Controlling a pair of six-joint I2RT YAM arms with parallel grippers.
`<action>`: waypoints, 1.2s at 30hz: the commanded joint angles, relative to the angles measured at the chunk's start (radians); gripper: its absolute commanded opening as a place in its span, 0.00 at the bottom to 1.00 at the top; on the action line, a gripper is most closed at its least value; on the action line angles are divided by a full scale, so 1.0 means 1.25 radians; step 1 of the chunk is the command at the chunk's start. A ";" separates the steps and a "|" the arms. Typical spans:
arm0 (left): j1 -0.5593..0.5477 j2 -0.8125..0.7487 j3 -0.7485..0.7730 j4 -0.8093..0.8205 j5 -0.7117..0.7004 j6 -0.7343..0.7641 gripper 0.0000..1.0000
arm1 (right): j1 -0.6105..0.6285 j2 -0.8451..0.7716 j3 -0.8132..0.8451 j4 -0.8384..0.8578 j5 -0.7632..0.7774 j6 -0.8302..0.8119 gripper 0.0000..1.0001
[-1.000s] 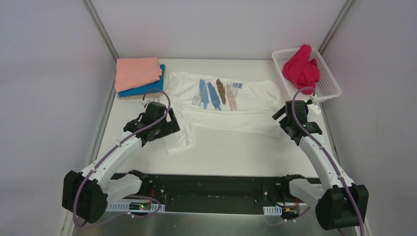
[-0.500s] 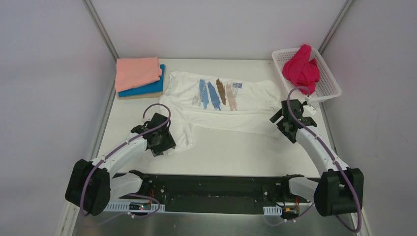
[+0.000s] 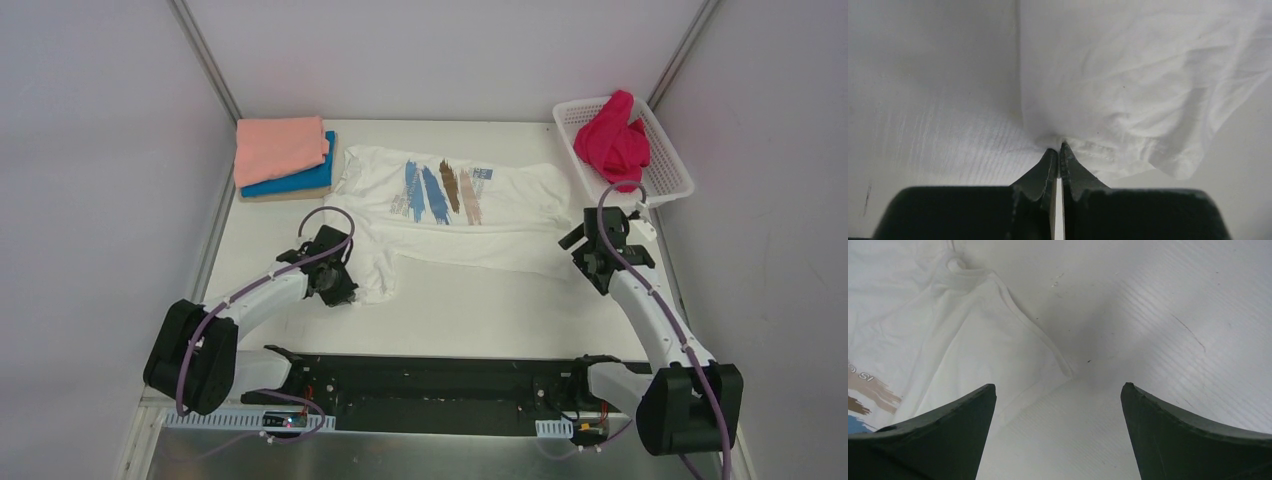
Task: Fold and stack the t-shirts
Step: Flatten out the tshirt
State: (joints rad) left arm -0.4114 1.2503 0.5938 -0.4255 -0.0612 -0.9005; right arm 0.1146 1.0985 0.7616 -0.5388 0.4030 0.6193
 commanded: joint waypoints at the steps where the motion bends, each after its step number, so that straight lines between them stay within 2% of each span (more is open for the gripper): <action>1: -0.001 -0.020 -0.039 0.006 -0.027 0.038 0.00 | -0.044 -0.039 -0.027 -0.060 0.005 0.042 0.99; 5: -0.001 -0.053 -0.040 0.013 -0.053 0.075 0.00 | -0.061 -0.028 -0.043 -0.062 -0.058 0.027 0.96; 8: -0.001 -0.064 -0.038 0.017 -0.051 0.082 0.00 | -0.061 0.027 -0.031 -0.057 -0.135 -0.018 0.88; 16: 0.000 -0.089 -0.054 0.024 -0.067 0.088 0.00 | -0.061 0.200 0.011 -0.018 -0.226 -0.024 0.68; 20: 0.000 -0.086 -0.058 0.026 -0.069 0.086 0.00 | -0.061 0.242 0.014 0.013 -0.234 -0.022 0.63; 28: 0.000 -0.086 -0.062 0.028 -0.079 0.083 0.00 | -0.061 0.284 0.029 0.032 -0.187 -0.032 0.62; 36: 0.000 -0.082 -0.061 0.029 -0.086 0.083 0.00 | -0.060 0.342 0.058 0.044 -0.188 -0.042 0.52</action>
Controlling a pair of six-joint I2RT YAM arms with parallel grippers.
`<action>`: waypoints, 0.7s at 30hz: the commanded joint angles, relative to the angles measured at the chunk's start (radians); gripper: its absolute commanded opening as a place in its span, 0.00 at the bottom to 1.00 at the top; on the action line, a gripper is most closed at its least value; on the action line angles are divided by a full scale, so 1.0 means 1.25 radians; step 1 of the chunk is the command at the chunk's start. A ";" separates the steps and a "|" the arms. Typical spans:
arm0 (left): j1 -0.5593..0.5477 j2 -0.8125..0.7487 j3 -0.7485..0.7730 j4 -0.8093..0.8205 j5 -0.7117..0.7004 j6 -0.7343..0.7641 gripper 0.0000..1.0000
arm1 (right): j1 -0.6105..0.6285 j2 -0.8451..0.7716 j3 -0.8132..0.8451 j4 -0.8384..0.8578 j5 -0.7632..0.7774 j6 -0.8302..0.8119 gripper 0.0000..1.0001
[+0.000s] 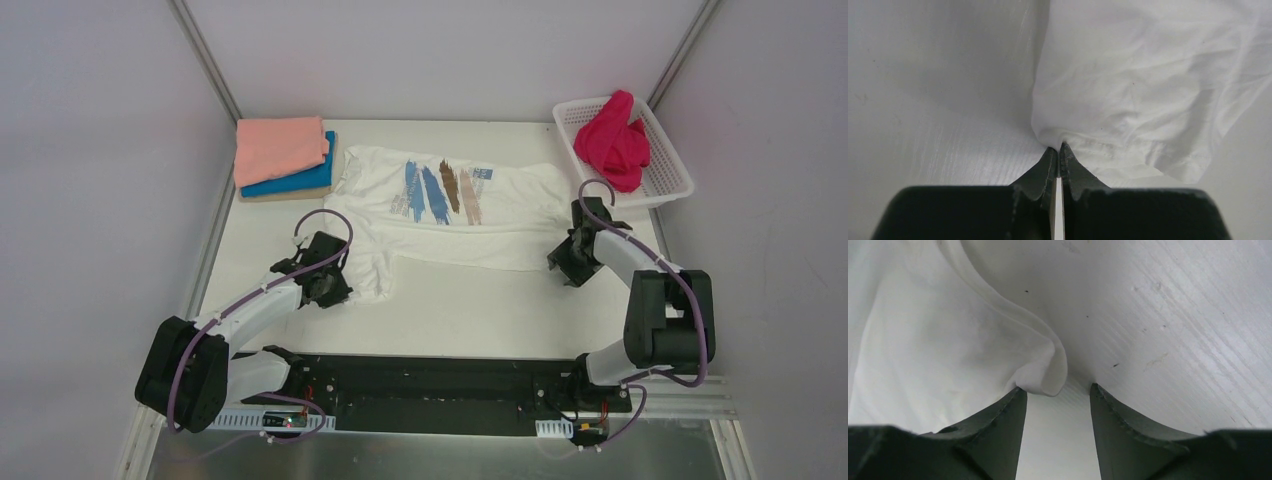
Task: Fold and stack the t-shirts
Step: Flatten out the tshirt
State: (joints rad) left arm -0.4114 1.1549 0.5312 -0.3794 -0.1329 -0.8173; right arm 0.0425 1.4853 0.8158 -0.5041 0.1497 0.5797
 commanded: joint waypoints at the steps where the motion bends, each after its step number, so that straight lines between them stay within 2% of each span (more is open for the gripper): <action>1: 0.000 -0.007 -0.012 -0.008 -0.030 0.015 0.00 | -0.002 0.038 0.016 0.015 0.022 -0.013 0.51; 6: 0.000 -0.016 -0.013 -0.009 -0.040 0.017 0.00 | -0.002 0.057 0.023 0.016 0.048 -0.023 0.47; 9: 0.000 -0.019 -0.010 -0.009 -0.046 0.023 0.00 | -0.002 0.073 0.027 0.029 0.040 -0.033 0.40; 16: 0.000 -0.025 0.002 -0.008 -0.065 0.025 0.00 | -0.002 0.071 0.020 0.079 -0.003 -0.069 0.01; 21: 0.000 -0.065 0.050 -0.003 -0.111 0.043 0.00 | 0.003 -0.027 -0.014 0.160 -0.022 -0.103 0.00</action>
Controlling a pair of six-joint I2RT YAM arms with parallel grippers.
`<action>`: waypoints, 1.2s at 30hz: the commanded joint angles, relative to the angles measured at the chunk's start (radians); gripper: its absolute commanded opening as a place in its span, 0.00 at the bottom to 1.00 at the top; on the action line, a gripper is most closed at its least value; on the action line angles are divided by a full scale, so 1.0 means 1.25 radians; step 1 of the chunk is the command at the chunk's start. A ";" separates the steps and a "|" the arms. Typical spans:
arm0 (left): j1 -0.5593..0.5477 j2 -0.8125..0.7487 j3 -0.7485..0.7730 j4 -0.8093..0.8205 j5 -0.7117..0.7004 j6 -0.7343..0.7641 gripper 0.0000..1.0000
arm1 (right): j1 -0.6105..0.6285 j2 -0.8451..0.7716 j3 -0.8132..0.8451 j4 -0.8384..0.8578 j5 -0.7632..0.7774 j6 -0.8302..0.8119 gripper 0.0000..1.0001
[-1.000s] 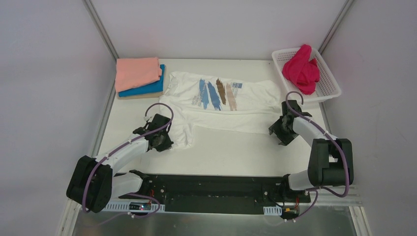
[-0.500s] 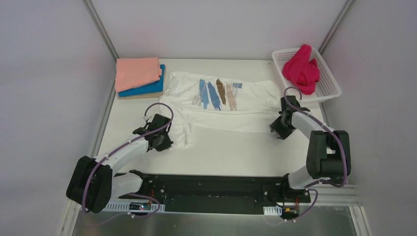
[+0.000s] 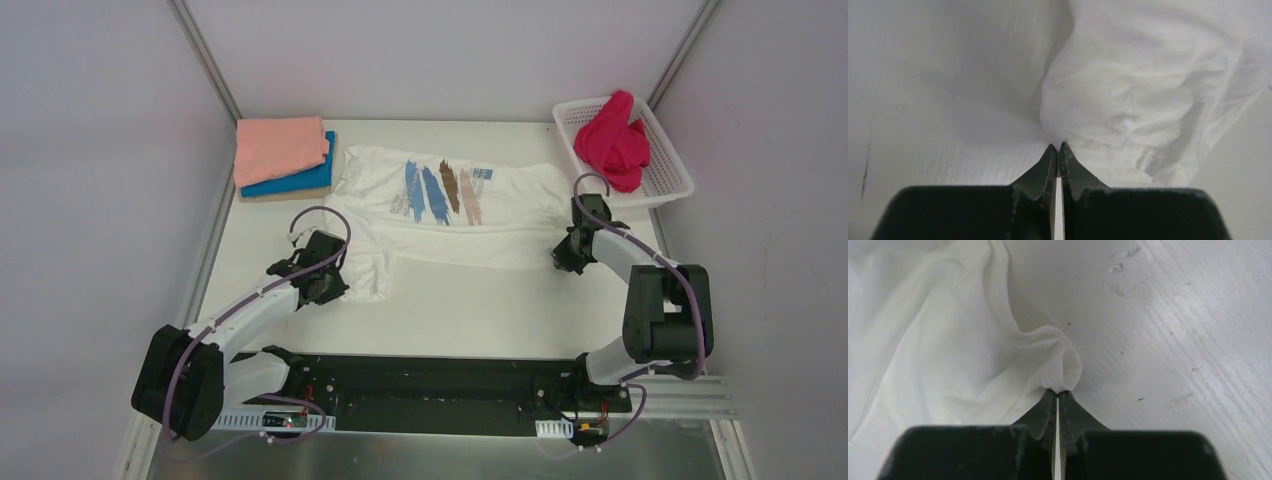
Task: Fold and stack the t-shirts
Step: Flatten out the tshirt
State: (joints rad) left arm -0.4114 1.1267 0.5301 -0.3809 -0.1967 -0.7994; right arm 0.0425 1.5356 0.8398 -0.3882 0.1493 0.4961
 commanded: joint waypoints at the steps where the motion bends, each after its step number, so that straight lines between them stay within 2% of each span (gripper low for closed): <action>1: 0.000 -0.053 0.063 0.001 -0.066 0.036 0.00 | 0.006 -0.091 -0.044 0.086 -0.026 -0.043 0.00; 5: 0.000 -0.091 0.119 0.022 -0.084 0.078 0.00 | 0.043 -0.192 -0.062 0.174 -0.026 -0.098 0.00; 14: 0.000 -0.176 0.292 0.078 -0.151 0.203 0.00 | 0.143 -0.438 -0.065 0.390 0.137 -0.265 0.00; 19: 0.000 -0.231 0.416 0.126 -0.174 0.305 0.00 | 0.160 -0.568 -0.037 0.509 0.164 -0.379 0.00; 23: 0.000 -0.265 0.529 0.147 -0.125 0.390 0.00 | 0.160 -0.624 0.045 0.492 0.158 -0.445 0.00; 29: 0.000 -0.256 0.751 0.147 -0.066 0.491 0.00 | 0.161 -0.682 0.179 0.419 0.103 -0.474 0.00; 36: 0.000 -0.204 1.009 0.100 0.050 0.542 0.00 | 0.161 -0.735 0.364 0.276 0.019 -0.440 0.00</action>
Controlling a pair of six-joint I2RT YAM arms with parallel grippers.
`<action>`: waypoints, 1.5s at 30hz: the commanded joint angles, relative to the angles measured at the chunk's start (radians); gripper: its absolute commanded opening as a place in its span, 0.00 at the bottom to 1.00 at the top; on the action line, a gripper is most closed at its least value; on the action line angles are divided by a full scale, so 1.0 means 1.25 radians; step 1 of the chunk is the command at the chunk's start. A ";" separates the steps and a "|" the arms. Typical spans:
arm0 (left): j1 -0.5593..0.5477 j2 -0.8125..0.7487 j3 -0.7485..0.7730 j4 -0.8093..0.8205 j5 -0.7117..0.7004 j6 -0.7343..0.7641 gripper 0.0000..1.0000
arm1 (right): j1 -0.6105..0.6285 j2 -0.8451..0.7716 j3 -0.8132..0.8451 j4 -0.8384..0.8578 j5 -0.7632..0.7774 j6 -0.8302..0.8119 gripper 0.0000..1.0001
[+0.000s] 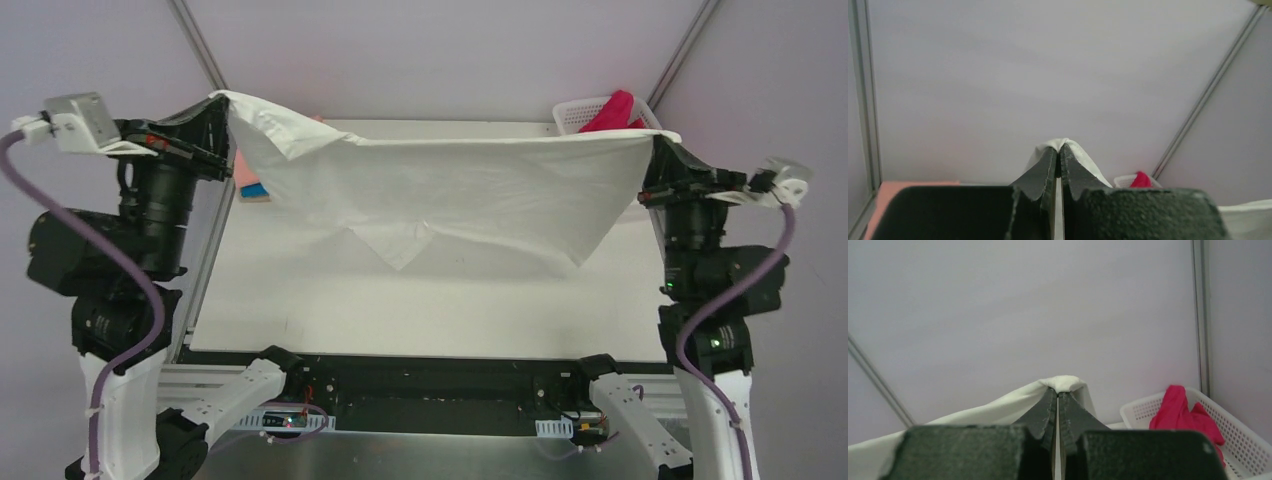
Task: Fold and stack the t-shirts
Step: Flatten out the tshirt
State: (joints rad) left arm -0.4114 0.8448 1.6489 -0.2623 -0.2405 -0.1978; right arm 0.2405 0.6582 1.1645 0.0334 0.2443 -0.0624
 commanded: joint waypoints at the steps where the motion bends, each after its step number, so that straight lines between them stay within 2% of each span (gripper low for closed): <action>1: 0.000 0.026 0.143 0.002 0.104 0.063 0.00 | 0.003 -0.039 0.128 -0.080 -0.065 0.014 0.00; 7: 0.000 0.058 0.318 -0.025 0.207 0.046 0.00 | 0.002 -0.068 0.248 -0.173 -0.095 0.042 0.00; 11: 0.000 0.082 0.418 -0.033 0.236 0.036 0.00 | 0.002 -0.081 0.307 -0.227 -0.126 0.064 0.00; 16: 0.000 0.102 0.431 -0.037 0.247 0.031 0.00 | 0.001 -0.090 0.313 -0.245 -0.122 0.080 0.00; 19: 0.000 0.134 0.411 -0.037 0.210 0.062 0.00 | 0.001 -0.078 0.288 -0.239 -0.105 0.084 0.00; 23: 0.000 0.192 0.353 -0.023 0.100 0.115 0.00 | 0.001 -0.045 0.224 -0.229 -0.032 0.092 0.00; 30: 0.002 0.252 -0.038 0.241 -0.105 0.212 0.00 | 0.001 0.041 -0.047 -0.091 0.245 0.094 0.00; 33: 0.027 0.317 -0.166 0.323 -0.116 0.202 0.00 | -0.003 0.114 -0.156 0.001 0.275 0.117 0.00; 36: 0.072 0.446 -0.221 0.361 -0.093 0.140 0.00 | -0.029 0.244 -0.215 0.066 0.237 0.156 0.00; 41: 0.147 0.695 -0.171 0.359 0.035 0.054 0.00 | -0.096 0.528 -0.217 0.140 0.116 0.234 0.00; 45: 0.157 0.852 -0.101 0.352 0.110 0.038 0.00 | -0.102 0.693 -0.159 0.170 0.095 0.233 0.00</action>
State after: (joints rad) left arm -0.2245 1.8069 1.4113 0.0952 -0.2108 -0.0914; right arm 0.1257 1.4029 0.8825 0.1127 0.4042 0.1860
